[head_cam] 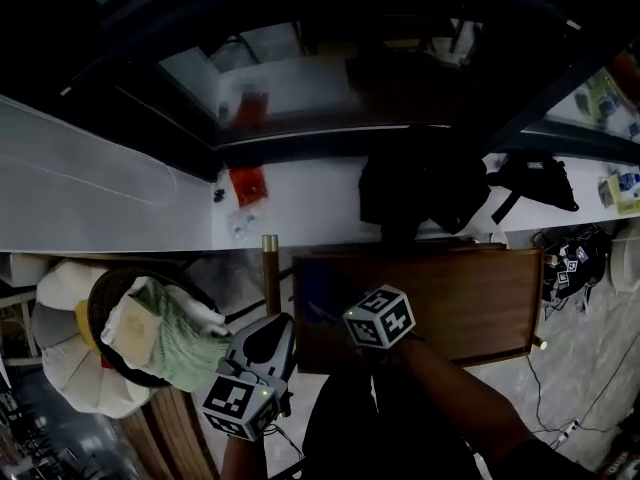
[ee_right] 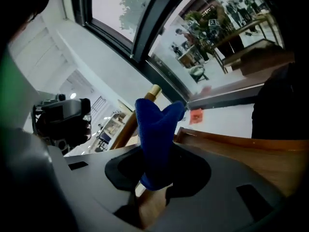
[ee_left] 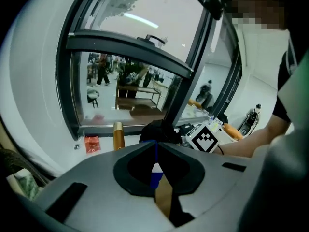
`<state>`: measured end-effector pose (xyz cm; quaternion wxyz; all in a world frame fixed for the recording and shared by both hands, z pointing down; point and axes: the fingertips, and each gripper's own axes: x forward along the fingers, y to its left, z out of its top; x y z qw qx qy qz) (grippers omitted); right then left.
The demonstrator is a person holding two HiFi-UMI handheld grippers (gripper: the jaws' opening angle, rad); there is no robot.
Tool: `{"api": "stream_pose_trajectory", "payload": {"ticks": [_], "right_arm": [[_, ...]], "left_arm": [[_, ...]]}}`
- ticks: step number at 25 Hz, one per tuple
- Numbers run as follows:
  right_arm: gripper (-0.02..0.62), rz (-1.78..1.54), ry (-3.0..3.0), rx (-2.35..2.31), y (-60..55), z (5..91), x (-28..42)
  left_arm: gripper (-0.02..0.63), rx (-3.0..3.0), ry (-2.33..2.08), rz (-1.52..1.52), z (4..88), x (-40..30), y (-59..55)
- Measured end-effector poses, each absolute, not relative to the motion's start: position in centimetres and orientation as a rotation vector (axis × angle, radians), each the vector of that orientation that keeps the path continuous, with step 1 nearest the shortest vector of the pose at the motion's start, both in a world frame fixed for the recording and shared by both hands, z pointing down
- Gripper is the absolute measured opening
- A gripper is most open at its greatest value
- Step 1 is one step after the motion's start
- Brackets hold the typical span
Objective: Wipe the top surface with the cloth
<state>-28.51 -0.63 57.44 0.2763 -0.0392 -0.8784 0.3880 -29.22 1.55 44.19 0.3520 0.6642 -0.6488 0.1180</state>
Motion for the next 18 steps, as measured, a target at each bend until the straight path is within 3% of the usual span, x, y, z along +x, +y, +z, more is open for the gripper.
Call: {"api": "stream_pose_trajectory", "payload": {"ticks": [18], "right_arm": [[0.12,0.876,-2.1,0.133,-1.5,63.6,-31.2]], "left_arm": [[0.011,1.794,-1.516,0.458,47.2,-28.9,0.6]]}}
